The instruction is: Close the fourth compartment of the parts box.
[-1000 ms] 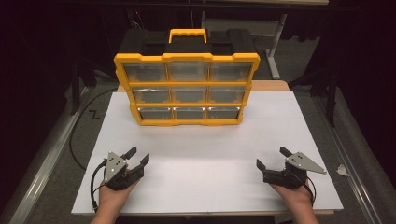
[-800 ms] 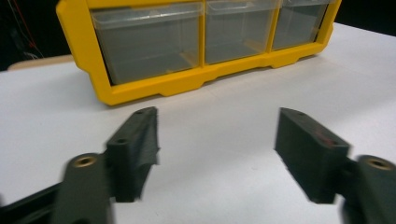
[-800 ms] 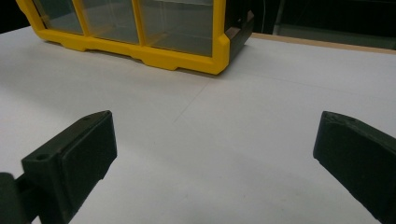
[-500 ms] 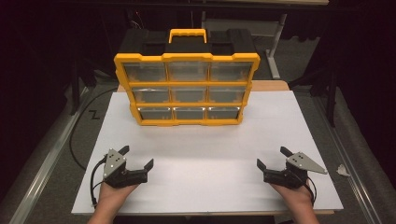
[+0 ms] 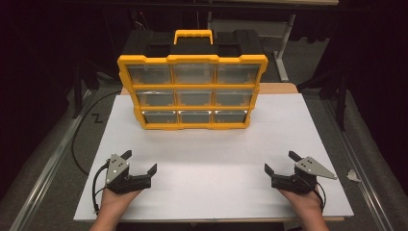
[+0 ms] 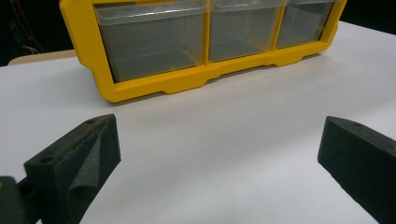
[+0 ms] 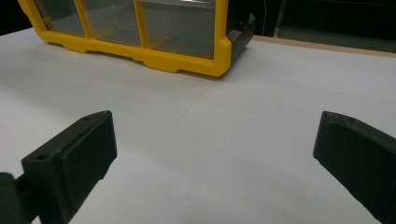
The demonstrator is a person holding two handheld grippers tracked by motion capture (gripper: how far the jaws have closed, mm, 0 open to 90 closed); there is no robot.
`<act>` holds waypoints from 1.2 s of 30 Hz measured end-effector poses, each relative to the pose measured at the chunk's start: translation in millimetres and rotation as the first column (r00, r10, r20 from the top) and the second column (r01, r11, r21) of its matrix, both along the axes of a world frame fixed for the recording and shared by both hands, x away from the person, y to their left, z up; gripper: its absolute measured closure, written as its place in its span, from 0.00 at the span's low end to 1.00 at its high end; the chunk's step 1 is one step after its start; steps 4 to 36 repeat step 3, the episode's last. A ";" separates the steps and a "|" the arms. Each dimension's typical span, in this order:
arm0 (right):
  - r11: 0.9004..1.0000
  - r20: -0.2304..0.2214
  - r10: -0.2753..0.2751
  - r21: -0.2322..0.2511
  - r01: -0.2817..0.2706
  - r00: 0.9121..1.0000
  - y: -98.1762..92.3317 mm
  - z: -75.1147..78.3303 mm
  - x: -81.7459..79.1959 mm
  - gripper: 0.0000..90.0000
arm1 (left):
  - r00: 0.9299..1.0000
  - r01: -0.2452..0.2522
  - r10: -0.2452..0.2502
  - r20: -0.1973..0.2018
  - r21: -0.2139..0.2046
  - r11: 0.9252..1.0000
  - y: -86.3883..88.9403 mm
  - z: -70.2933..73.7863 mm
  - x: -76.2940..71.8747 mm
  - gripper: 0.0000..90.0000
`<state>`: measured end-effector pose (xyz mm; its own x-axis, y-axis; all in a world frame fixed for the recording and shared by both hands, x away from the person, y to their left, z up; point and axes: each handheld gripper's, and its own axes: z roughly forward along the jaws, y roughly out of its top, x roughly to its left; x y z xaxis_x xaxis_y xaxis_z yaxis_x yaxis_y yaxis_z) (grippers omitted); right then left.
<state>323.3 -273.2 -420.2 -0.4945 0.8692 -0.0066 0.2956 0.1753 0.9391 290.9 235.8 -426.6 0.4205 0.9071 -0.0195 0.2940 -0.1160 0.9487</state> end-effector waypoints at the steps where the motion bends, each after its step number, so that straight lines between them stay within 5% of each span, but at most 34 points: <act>1: 1.000 -0.001 0.000 0.001 0.000 1.000 0.1 -0.1 0.1 0.01 | 1.000 -0.002 0.002 0.001 -0.003 1.000 0.0 0.0 -0.1 0.00; 36: 1.000 -0.001 0.001 0.001 -0.001 1.000 0.2 -0.1 0.1 0.01 | 1.000 -0.004 0.004 0.000 -0.005 1.000 0.4 0.1 0.0 0.00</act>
